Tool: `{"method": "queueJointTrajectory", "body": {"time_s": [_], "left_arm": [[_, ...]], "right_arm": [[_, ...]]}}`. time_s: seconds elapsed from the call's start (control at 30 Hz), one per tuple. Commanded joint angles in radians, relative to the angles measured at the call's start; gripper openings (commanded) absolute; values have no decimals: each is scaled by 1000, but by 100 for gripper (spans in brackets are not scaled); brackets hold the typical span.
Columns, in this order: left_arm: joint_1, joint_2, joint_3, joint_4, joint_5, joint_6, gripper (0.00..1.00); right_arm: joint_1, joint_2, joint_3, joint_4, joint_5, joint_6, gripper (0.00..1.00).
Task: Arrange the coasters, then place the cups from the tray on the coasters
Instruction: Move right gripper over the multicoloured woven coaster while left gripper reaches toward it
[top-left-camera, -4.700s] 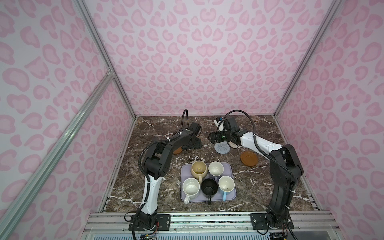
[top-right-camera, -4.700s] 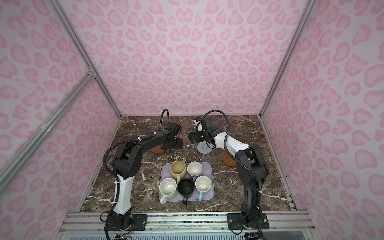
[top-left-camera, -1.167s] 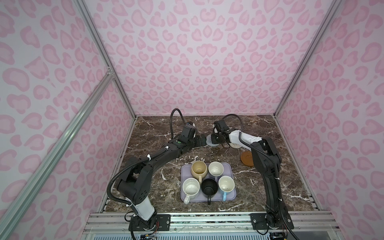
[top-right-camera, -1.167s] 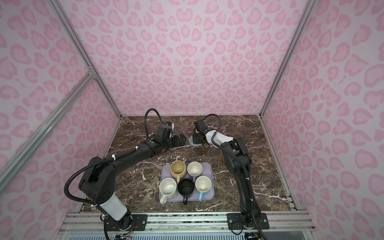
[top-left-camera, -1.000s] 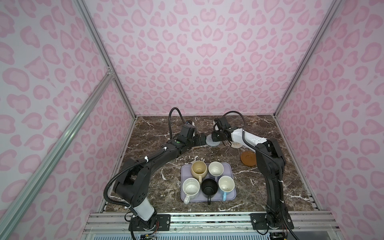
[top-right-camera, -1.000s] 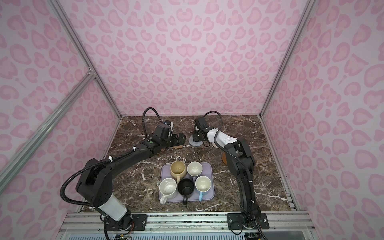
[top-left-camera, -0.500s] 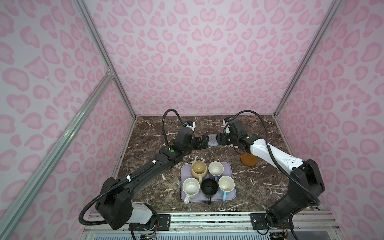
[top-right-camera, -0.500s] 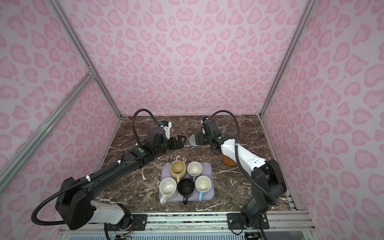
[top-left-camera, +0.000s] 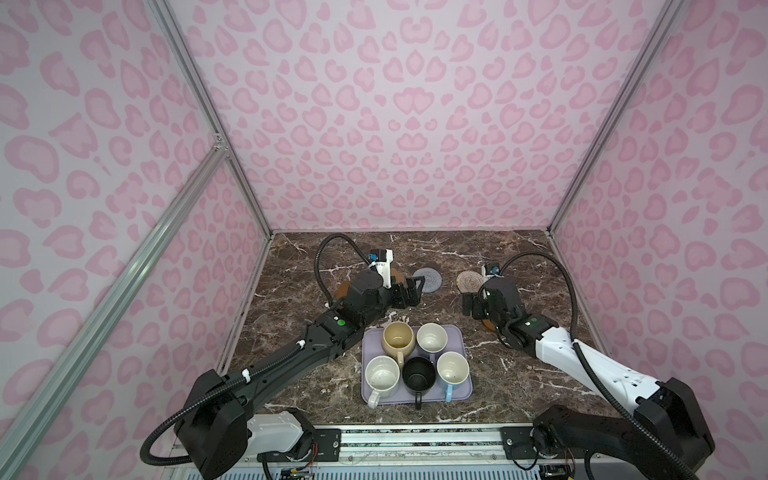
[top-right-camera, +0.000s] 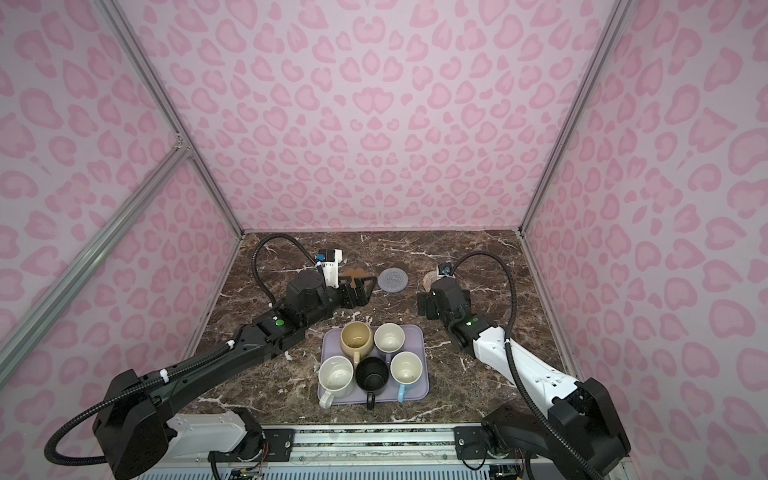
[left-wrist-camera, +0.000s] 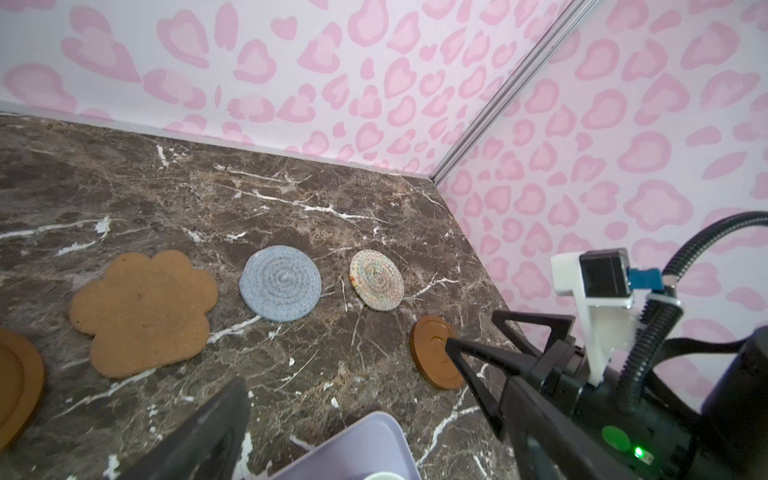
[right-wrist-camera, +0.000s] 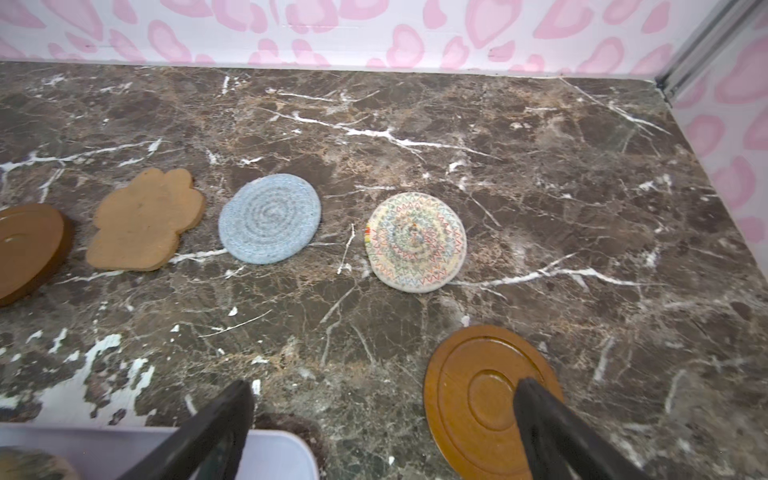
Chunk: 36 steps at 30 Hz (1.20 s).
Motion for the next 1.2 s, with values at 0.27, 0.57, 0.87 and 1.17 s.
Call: {"method": "queueJointTrajectory", "body": {"time_s": [0.27,0.57,0.87,1.17], "left_arm": [[-32,257,187,39,28,61,97],[-49,438,363,-88,-4,13,97],[-53,518,474,-177,-44,-10,97],[-58,587,526,-182,-35,-17,97]], "right_arm": [[-162,96,20,68,-170,65,95],[-244,288,93,106,-270,55,90],[-326,487,219,90,-311,81,85],[-334,640,354,59,-328,59,74]]}}
